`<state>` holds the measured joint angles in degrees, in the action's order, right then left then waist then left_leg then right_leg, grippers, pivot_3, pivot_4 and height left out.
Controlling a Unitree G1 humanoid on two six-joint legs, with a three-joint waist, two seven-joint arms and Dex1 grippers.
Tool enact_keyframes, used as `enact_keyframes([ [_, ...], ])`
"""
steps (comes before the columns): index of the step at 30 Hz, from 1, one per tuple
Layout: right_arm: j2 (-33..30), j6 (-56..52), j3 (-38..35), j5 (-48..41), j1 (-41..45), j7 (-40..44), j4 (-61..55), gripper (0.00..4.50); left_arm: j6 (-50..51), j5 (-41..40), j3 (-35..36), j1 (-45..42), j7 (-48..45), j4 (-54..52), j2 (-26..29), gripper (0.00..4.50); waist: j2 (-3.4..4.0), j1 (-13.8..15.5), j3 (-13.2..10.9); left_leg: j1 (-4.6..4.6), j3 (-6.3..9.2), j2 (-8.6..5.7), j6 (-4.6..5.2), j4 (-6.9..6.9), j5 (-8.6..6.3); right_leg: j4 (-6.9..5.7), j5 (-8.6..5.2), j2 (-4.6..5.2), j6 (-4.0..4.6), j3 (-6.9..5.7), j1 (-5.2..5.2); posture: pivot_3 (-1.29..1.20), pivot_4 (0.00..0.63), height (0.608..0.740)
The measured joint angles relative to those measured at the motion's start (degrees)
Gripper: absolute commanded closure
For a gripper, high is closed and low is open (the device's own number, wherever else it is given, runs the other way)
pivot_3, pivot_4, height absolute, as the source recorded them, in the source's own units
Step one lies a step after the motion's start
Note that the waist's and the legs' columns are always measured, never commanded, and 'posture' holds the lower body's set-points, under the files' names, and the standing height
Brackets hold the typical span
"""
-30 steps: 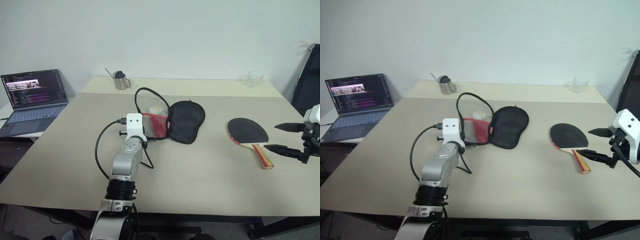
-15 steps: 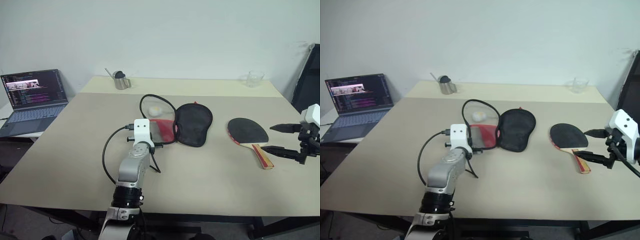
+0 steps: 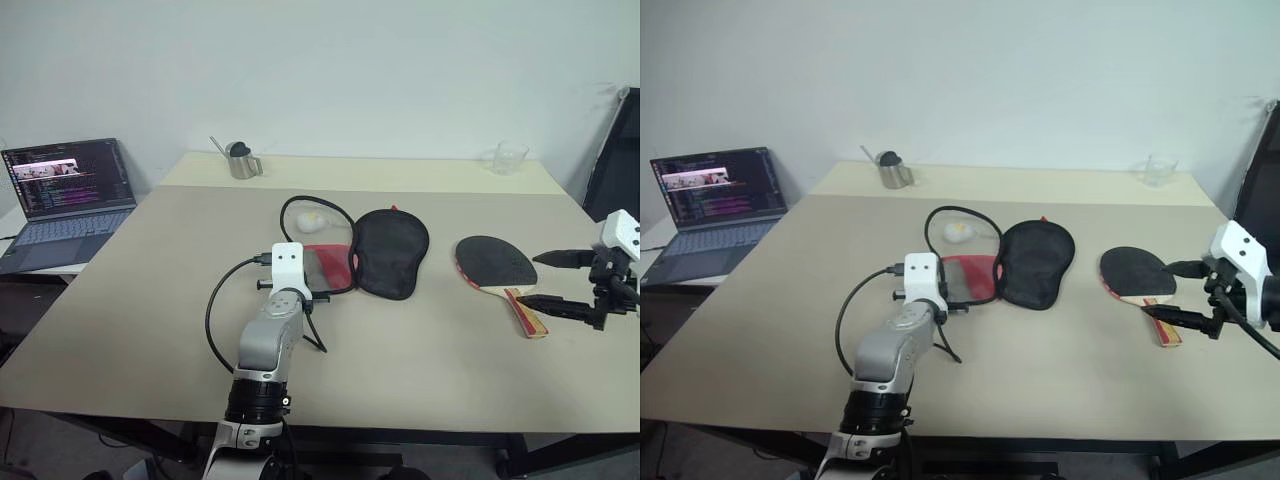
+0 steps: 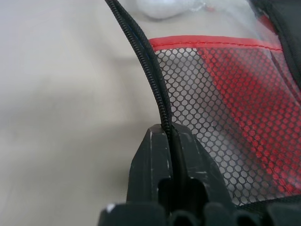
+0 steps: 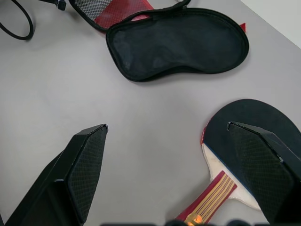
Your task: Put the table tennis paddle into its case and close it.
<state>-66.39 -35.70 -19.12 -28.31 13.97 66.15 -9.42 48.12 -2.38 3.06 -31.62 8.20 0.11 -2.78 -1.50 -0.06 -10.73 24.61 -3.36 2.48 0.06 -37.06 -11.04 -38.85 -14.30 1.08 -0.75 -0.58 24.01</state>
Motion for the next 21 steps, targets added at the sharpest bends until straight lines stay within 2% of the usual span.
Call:
enact_keyframes([
  [7, 0.04, -0.06, 0.04, 0.0, 0.06, -0.07, -0.74, 0.0, 0.48, -0.23, 0.29, 0.0, -0.06, -0.01, -0.48, 0.91, 0.0, -0.01, 0.0, 0.0, 0.01, 0.0, 0.0, 0.0, 0.0, 0.01, 0.0, 0.0, 0.0, 0.0, 0.0, 0.0, 0.15, 0.74],
  [11, 0.17, -0.06, 0.04, 0.01, -0.11, -0.09, -0.95, 0.0, 2.37, -0.71, 0.38, 0.11, -2.04, -0.89, 2.09, 0.91, 0.0, -0.06, 0.0, 0.0, 0.01, 0.0, 0.0, 0.01, 0.0, 0.01, 0.0, -0.02, 0.0, -0.02, 0.01, 0.0, 0.15, 0.74],
  [14, 0.17, -0.06, 0.03, 0.05, -0.23, -0.29, -0.77, 0.0, 5.54, -2.7, 0.44, 1.02, -7.23, -3.0, 7.76, 0.91, 0.0, -0.21, 0.0, 0.0, -0.01, 0.03, 0.0, 0.03, 0.0, 0.0, -0.01, -0.06, 0.03, -0.02, 0.03, 0.0, 0.15, 0.74],
  [17, 0.2, -0.21, 0.01, 0.63, -1.22, -1.71, 0.27, 0.0, 9.08, -5.96, 1.05, 2.12, -15.63, -4.79, 16.17, 0.91, 0.0, -0.15, 0.0, -0.01, 0.03, 0.1, 0.0, 0.04, 0.0, -0.01, -0.03, -0.06, 0.06, -0.03, 0.04, 0.0, 0.15, 0.74],
  [21, 2.49, -4.13, -0.07, 2.56, -0.91, -9.34, 2.96, 0.0, 7.36, -11.59, -3.66, 4.05, -36.54, -8.38, 34.45, 0.91, -0.02, -0.16, -0.01, 0.0, -0.03, 0.17, -0.02, 0.07, -0.01, 0.0, -0.05, 0.04, 0.12, -0.01, 0.07, 0.0, 0.15, 0.74],
])
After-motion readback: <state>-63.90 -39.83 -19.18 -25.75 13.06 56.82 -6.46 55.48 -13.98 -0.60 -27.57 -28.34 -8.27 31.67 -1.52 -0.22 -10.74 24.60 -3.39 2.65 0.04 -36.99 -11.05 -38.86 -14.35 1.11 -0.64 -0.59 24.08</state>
